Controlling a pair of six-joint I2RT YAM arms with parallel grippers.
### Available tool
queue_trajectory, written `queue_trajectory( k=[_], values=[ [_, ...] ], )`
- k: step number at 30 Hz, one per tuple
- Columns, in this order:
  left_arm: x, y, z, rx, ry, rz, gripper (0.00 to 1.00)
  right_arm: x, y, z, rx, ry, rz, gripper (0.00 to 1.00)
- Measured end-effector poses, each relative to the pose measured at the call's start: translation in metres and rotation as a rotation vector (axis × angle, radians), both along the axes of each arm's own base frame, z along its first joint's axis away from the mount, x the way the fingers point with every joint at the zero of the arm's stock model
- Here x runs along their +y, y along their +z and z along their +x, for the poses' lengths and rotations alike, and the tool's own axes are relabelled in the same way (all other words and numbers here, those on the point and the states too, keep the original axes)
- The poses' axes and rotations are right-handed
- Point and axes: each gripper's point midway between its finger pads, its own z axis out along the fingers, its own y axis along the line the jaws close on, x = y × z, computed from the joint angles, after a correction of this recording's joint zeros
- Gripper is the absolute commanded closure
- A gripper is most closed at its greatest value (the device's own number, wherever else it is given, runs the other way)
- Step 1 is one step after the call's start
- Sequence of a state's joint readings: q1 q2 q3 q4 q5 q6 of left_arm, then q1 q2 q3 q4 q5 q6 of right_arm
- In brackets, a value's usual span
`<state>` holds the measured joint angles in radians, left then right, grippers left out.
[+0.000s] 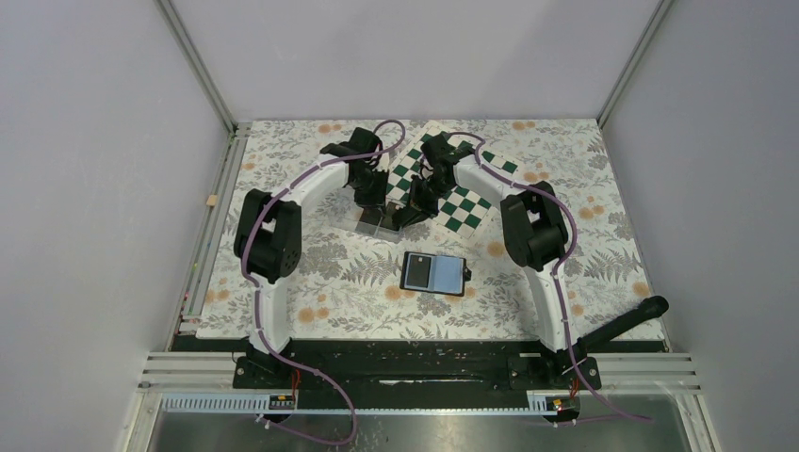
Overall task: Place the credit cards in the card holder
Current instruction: Pick up the credit card from the storage box.
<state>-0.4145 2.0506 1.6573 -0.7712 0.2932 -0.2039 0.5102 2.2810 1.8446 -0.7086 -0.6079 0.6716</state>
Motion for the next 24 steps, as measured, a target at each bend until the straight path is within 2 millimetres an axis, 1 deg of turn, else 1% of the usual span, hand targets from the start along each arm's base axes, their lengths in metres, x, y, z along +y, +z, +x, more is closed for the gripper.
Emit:
queue_trajectory(
  k=[9,15,20,24],
  values=[
    [-0.001,0.002,-0.001,-0.006,-0.019,0.01,0.95,0.0,0.0,0.0,0.002,0.0,0.002,0.99],
    [-0.005,0.004,-0.003,0.006,-0.026,-0.018,0.9,-0.001,0.0,-0.003,0.019,0.001,-0.003,0.99],
    [-0.01,0.008,-0.005,0.018,-0.029,-0.053,0.82,-0.002,0.0,-0.004,0.026,0.002,-0.003,0.99],
    [-0.012,0.013,-0.006,0.018,-0.031,-0.073,0.81,-0.002,0.0,-0.004,0.026,0.001,-0.003,0.99]
  ],
)
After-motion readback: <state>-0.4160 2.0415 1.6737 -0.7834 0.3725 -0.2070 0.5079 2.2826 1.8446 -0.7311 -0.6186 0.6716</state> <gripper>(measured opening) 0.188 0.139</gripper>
